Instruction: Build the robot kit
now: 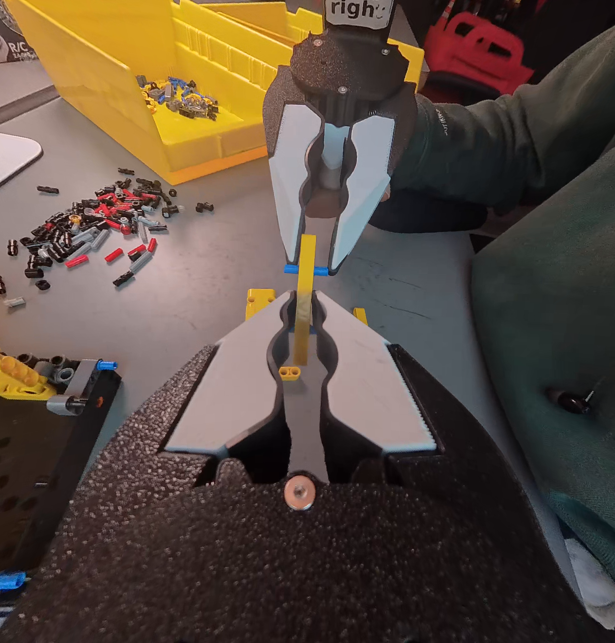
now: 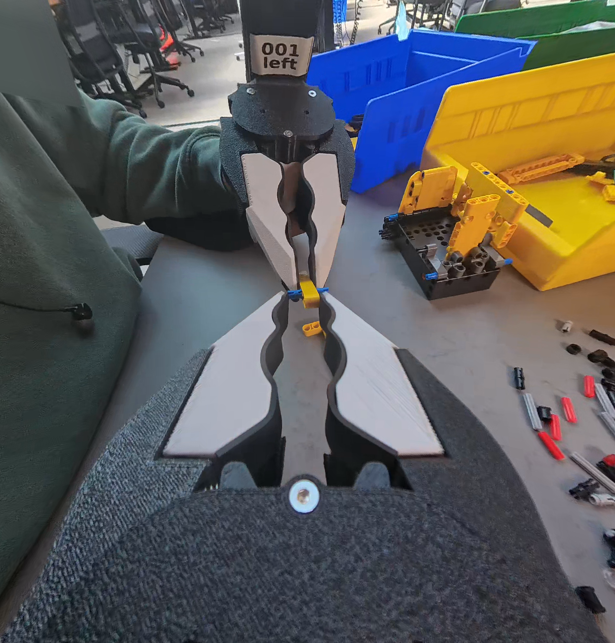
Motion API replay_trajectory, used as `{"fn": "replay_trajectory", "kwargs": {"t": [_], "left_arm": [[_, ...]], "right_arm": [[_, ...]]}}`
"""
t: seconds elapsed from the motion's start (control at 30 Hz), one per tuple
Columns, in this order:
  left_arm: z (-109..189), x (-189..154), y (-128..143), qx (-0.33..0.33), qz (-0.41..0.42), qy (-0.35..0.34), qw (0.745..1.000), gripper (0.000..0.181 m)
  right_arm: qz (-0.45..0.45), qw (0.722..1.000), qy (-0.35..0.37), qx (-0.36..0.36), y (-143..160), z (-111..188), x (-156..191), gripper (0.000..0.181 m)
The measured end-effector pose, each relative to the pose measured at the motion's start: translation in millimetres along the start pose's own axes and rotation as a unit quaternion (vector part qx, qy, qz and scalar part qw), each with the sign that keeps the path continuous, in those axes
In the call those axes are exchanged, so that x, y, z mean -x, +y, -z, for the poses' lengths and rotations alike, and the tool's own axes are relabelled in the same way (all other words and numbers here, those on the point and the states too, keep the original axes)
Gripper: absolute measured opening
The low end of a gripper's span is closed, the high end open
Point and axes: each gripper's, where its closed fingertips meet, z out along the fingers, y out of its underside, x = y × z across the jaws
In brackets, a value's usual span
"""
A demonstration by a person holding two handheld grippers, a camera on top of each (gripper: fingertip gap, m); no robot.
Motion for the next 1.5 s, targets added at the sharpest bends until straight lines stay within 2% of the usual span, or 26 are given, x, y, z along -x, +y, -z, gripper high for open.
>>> {"fn": "replay_trajectory", "kwargs": {"t": [0.1, 0.17, 0.33, 0.5, 0.63, 0.77, 0.93, 1.03, 1.5], "left_arm": [[-4.3, -3.5, 8.6, 0.026, -0.021, 0.001, 0.999, 0.007], [-8.9, -5.2, 16.9, 0.053, -0.048, -0.008, 0.997, 0.007], [-22.5, -10.0, 36.4, 0.116, -0.093, -0.027, 0.989, 0.006], [-28.5, -9.6, 38.9, 0.124, -0.094, -0.034, 0.987, 0.006], [-26.2, -8.1, 31.9, 0.104, -0.092, -0.036, 0.990, 0.008], [-12.6, 6.6, 33.2, 0.107, -0.076, -0.057, 0.990, 0.032], [-11.8, 16.3, 44.2, 0.131, -0.041, -0.059, 0.989, 0.045], [-17.7, 17.0, 52.8, 0.159, -0.047, -0.057, 0.985, 0.047], [-26.2, 25.4, 49.6, 0.168, -0.084, -0.073, 0.979, 0.041]], "right_arm": [[0.022, 0.999, -0.017, 0.035, 12.5, 0.0, 6.0, 0.014], [0.062, 0.995, -0.003, 0.072, 26.6, 1.1, 2.9, 0.008], [0.147, 0.978, 0.012, 0.149, 49.8, 1.7, 6.4, 0.018], [0.160, 0.972, 0.012, 0.170, 55.7, 2.9, 7.4, 0.008], [0.153, 0.974, 0.010, 0.168, 56.5, 8.5, 3.1, 0.007], [0.136, 0.974, 0.002, 0.183, 72.9, 15.8, -4.0, 0.007], [0.147, 0.966, 0.006, 0.211, 83.9, 4.5, -9.6, 0.007], [0.146, 0.966, 0.008, 0.214, 83.6, 3.2, -13.2, 0.007], [0.119, 0.968, 0.008, 0.220, 84.0, 3.8, -18.4, 0.007]]}}
